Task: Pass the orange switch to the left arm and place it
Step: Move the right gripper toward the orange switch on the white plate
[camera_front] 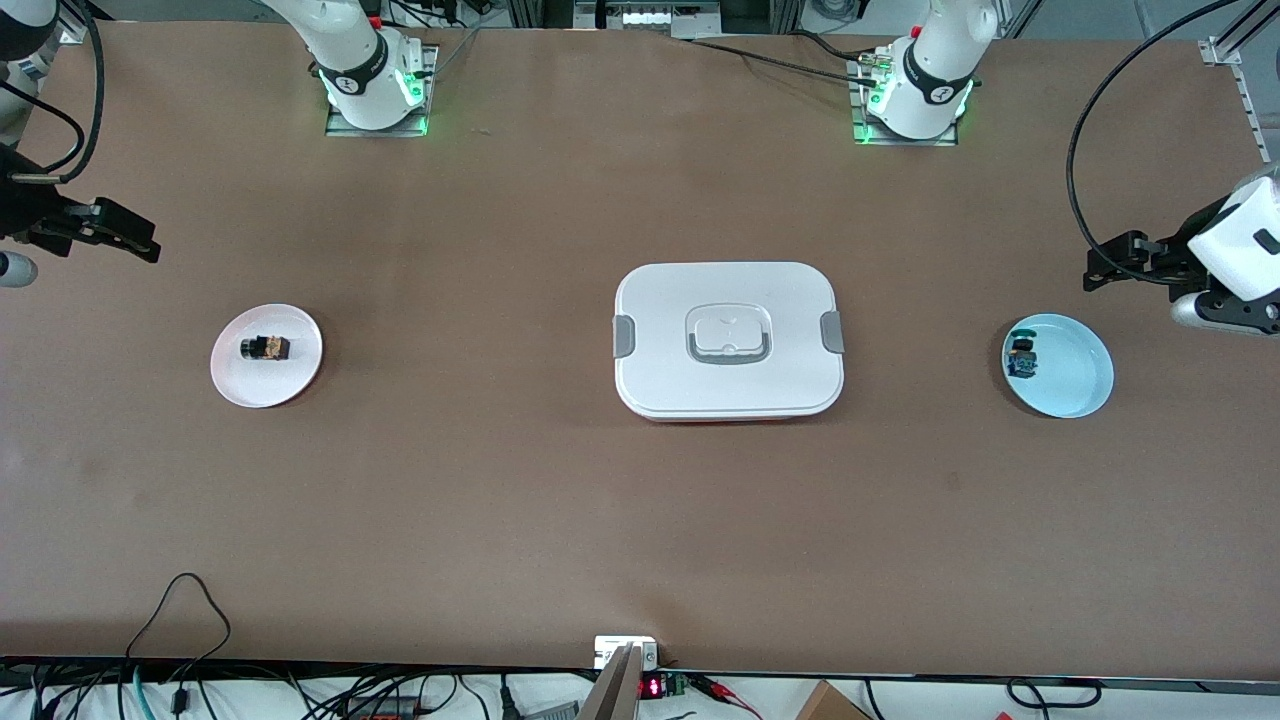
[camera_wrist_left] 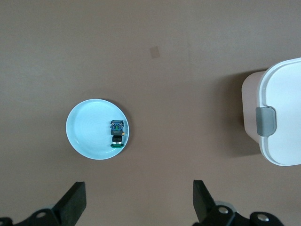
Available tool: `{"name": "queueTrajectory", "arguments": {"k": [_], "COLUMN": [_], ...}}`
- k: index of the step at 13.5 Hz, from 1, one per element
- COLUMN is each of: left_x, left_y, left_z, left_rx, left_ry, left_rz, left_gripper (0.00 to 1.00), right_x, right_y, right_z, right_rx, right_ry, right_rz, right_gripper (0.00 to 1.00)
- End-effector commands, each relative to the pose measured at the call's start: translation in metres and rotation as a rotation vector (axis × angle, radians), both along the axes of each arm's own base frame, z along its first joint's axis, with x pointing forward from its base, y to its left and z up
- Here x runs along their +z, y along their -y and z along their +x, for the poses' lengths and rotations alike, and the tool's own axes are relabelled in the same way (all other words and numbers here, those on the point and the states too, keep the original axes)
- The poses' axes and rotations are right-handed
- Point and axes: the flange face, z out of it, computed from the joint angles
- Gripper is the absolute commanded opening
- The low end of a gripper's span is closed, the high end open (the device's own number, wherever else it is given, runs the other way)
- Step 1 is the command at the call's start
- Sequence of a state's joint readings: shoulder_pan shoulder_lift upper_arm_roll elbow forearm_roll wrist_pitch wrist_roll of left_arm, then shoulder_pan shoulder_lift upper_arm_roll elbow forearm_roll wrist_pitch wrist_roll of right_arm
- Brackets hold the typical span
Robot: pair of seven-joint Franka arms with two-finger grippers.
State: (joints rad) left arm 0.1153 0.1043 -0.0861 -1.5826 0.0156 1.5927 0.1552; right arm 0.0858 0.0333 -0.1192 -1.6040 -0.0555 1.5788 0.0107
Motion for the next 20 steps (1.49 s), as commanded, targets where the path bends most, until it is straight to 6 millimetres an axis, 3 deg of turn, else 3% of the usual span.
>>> {"name": "queueTrajectory", "arguments": {"k": [1,6,10,16,17,20], "left_x": [0.006,0.007,0.004,0.003,0.003,0.007], "left_y": [0.001,-0.001,0.000,0.001,0.000,-0.001], "left_z": [0.004,0.003,0.004,0.004,0.004,0.003], "left_rx": [0.009,0.012,0.010,0.005,0.004,0.005], "left_ry": [-0.004,-0.005,-0.008,-0.010,-0.010,-0.004], "left_rz": [-0.007,-0.007,-0.005,0.003,0.011,0.016], "left_gripper": [1.00,1.00,1.00,1.00,1.00,1.00], "right_x": [0.005,0.000,-0.032,-0.047,-0.061,-0.073], "right_y": [-0.002,-0.004,-0.015,-0.013,-0.010,-0.006], "right_z": [-0.004,0.000,0.015,0.023,0.027,0.032], "right_rx": [-0.007,-0.007,0.009,0.008,-0.007,-0.003], "right_ry": [-0.016,-0.022,-0.068,-0.082,-0.113,-0.115], "right_rz": [0.002,0.001,-0.008,-0.020,-0.015,-0.022], "right_gripper": [1.00,1.00,1.00,1.00,1.00,1.00]}}
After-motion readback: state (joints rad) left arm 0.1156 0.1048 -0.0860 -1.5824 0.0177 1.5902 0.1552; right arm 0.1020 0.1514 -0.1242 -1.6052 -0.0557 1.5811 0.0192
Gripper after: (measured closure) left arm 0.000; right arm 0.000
